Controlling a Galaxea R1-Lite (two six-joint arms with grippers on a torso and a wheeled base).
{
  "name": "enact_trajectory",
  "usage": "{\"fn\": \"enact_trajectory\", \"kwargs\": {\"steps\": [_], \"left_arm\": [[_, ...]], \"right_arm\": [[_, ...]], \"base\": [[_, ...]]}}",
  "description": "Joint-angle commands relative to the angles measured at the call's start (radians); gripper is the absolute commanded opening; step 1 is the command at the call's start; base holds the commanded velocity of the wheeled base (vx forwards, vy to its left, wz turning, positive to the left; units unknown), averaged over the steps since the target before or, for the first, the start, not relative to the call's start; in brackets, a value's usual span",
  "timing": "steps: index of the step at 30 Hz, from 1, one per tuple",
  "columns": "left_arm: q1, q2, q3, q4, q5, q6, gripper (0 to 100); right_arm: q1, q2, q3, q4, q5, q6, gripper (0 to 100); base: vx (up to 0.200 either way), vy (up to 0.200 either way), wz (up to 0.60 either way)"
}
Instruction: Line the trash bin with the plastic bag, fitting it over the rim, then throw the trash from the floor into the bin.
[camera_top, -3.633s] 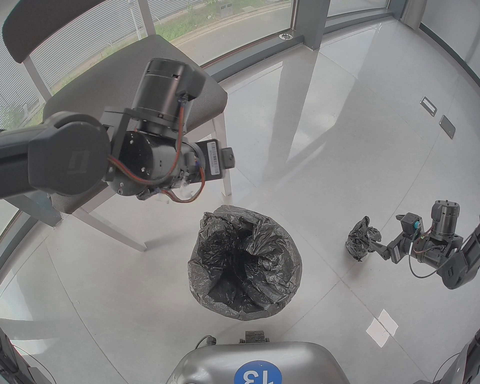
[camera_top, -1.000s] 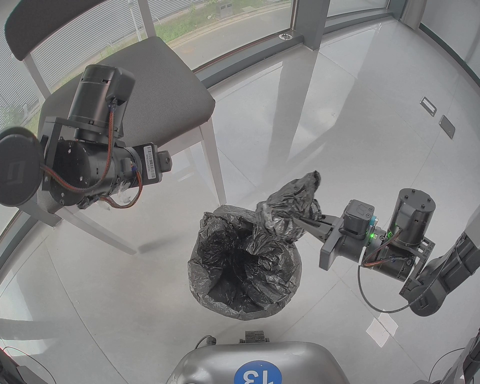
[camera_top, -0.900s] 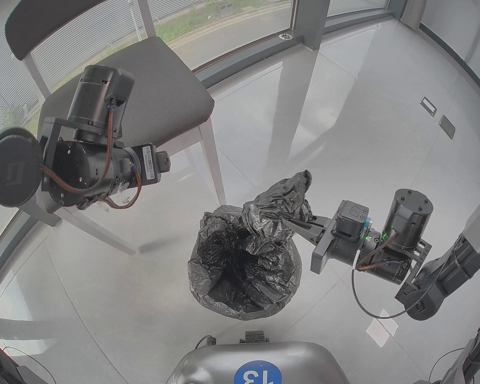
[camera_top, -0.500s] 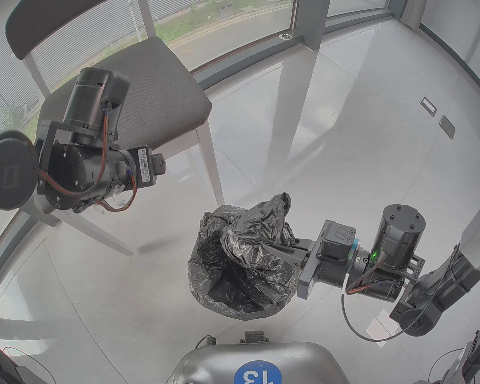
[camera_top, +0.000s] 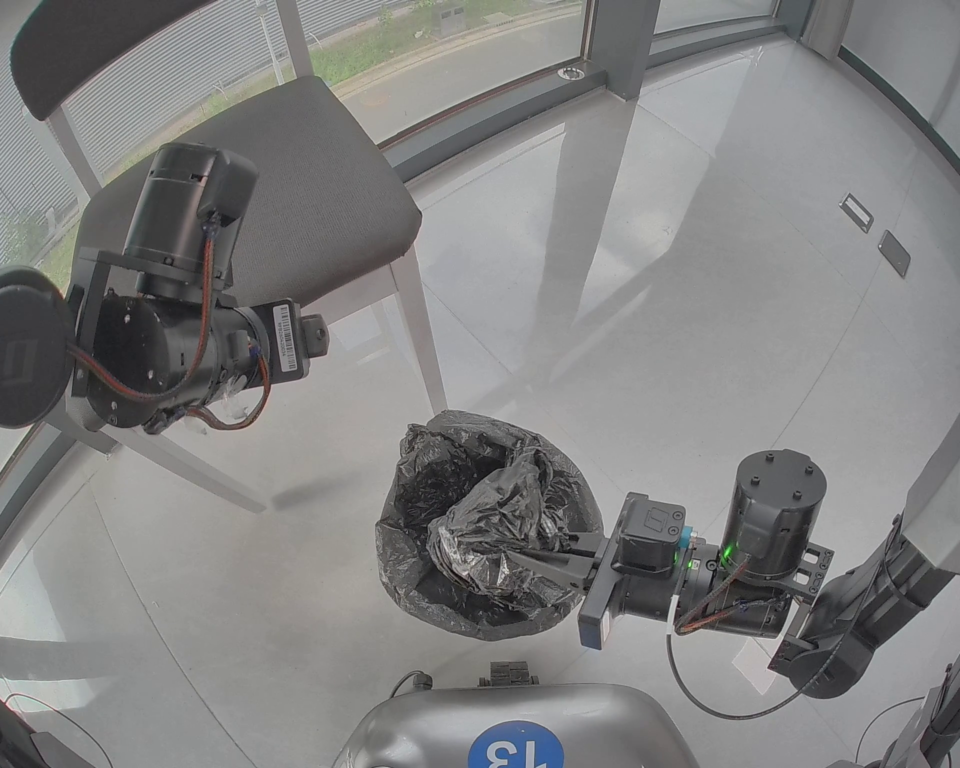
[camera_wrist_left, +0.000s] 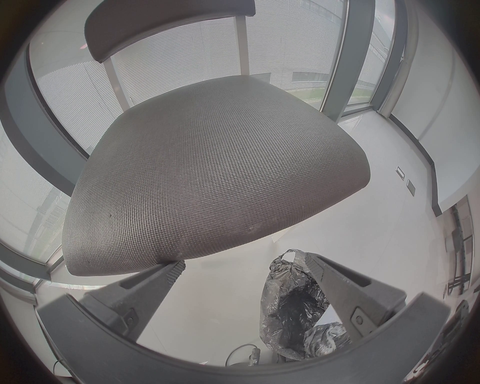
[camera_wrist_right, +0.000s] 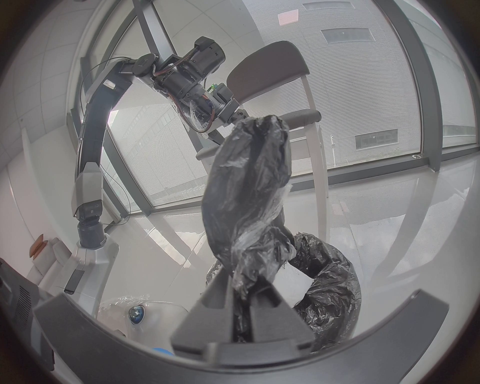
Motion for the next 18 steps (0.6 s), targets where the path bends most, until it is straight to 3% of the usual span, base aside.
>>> {"fn": "enact_trajectory", "kwargs": {"steps": [1, 18], "left_arm": [[0.002, -0.004, 0.002, 0.002, 0.002, -0.001, 100], [0.015, -0.023, 0.027, 0.002, 0.017, -0.004, 100]], "right_arm": [[0.016, 0.022, -0.008, -0.003, 0.0, 0.001, 100], [0.013, 0.024, -0.008, -0.023, -0.001, 0.001, 100]], "base": [[0.0, 0.0, 0.0], [0.0, 0.0, 0.0]]}}
